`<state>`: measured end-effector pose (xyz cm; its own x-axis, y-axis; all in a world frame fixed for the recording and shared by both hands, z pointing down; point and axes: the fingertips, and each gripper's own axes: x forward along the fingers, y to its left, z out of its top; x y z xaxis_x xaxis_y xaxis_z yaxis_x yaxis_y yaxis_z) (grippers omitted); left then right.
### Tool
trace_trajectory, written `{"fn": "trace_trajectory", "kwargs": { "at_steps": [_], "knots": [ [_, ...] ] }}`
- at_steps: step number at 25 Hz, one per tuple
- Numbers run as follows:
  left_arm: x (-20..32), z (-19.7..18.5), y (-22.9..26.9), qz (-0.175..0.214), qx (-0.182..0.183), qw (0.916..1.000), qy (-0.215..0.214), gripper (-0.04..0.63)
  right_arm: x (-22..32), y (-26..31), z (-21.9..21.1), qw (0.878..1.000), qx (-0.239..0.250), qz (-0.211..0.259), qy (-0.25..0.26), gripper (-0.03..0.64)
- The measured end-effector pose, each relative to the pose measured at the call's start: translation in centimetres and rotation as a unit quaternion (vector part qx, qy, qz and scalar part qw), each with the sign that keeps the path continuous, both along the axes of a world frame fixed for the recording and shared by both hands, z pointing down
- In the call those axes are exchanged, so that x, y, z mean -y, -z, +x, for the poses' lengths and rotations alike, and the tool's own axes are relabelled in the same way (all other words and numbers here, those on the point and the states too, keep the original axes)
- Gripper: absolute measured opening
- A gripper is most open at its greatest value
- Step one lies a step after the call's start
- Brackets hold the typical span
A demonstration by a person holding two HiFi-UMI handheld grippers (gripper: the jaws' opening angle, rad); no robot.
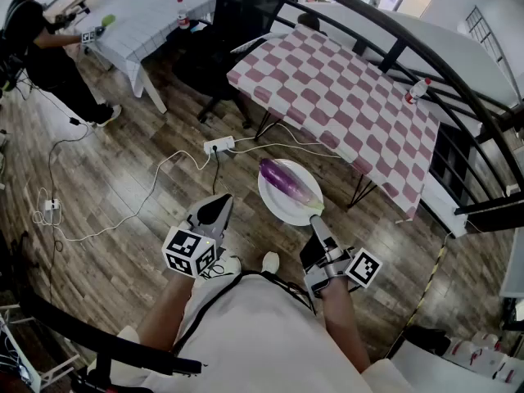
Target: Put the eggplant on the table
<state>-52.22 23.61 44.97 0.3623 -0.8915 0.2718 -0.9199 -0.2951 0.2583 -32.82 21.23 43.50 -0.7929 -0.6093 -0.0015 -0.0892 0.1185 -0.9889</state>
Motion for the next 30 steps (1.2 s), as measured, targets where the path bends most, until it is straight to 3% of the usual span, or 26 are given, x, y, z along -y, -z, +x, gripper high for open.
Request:
{"fn": "trace_trajectory", "kwargs": {
  "at_steps": [30],
  "knots": [
    [3.3,9.4,-0.1,-0.009,0.028,0.9996,0.003,0.000,3.7,-0.7,9.0,1.000,0.028,0.001,0.013,0.035]
  ]
}}
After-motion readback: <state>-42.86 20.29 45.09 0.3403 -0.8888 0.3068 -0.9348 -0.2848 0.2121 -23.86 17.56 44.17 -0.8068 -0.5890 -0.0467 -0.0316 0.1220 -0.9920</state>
